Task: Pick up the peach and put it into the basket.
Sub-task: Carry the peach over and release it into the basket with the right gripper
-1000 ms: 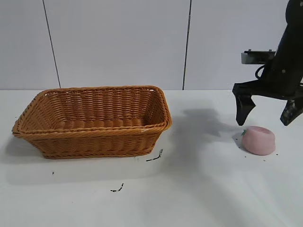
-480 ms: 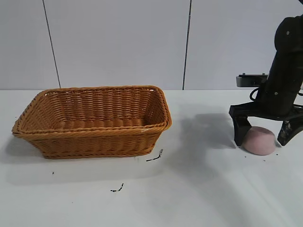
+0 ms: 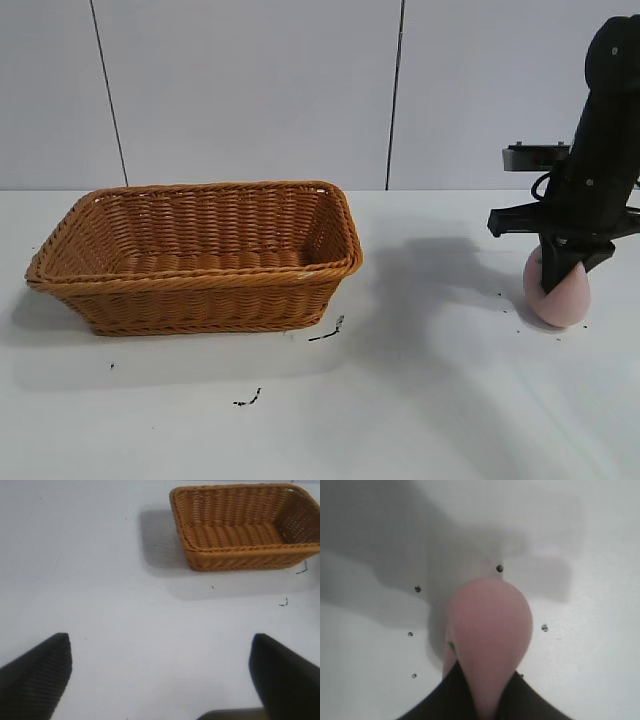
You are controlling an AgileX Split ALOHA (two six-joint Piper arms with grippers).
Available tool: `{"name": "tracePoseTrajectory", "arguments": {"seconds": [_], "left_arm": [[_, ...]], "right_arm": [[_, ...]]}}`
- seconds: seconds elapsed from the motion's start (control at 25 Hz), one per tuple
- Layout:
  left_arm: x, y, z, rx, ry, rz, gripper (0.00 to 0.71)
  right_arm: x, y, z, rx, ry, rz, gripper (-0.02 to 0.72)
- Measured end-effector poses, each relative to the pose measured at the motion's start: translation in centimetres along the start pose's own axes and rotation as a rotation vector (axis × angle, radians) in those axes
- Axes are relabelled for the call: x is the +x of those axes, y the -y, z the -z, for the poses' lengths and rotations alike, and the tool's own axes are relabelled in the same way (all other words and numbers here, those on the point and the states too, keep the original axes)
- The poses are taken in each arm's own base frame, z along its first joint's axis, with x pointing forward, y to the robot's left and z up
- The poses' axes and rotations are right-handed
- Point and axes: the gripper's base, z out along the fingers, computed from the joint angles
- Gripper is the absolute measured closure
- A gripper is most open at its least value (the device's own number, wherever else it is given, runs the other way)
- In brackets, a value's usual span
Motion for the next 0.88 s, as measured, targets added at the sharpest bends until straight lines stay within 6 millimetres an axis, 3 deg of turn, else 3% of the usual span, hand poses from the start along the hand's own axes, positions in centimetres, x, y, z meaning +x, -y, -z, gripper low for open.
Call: {"name": "tracePoseTrajectory", "arguments": {"seconds": [0.16,0.32,0.44,0.68,0.88], "left_arm": [[0.0,0.0,0.0,0.000,0.000,0.000,0.017],[0.0,0.0,0.0,0.000,0.000,0.000,0.017],[0.0,0.0,0.0,0.000,0.000,0.000,0.017],[0.0,0.0,0.0,0.000,0.000,0.000,0.017],[0.0,0.0,0.0,0.000,0.000,0.000,0.017]], "right_arm": [[-1.3,0.0,4.4,0.000,0.060,0.001,0.710],[-2.4,-0.5,6.9,-0.040,0.118,-0.009,0.710],[-3.3,-2.3,8.5,-0.057,0.179,0.030,0.710],[-4.5,-10.2,9.9,-0.136,0.255,0.198,0.710],[-3.9,-18.5,8.2,-0.209,0.239,0.362,0.710]]}}
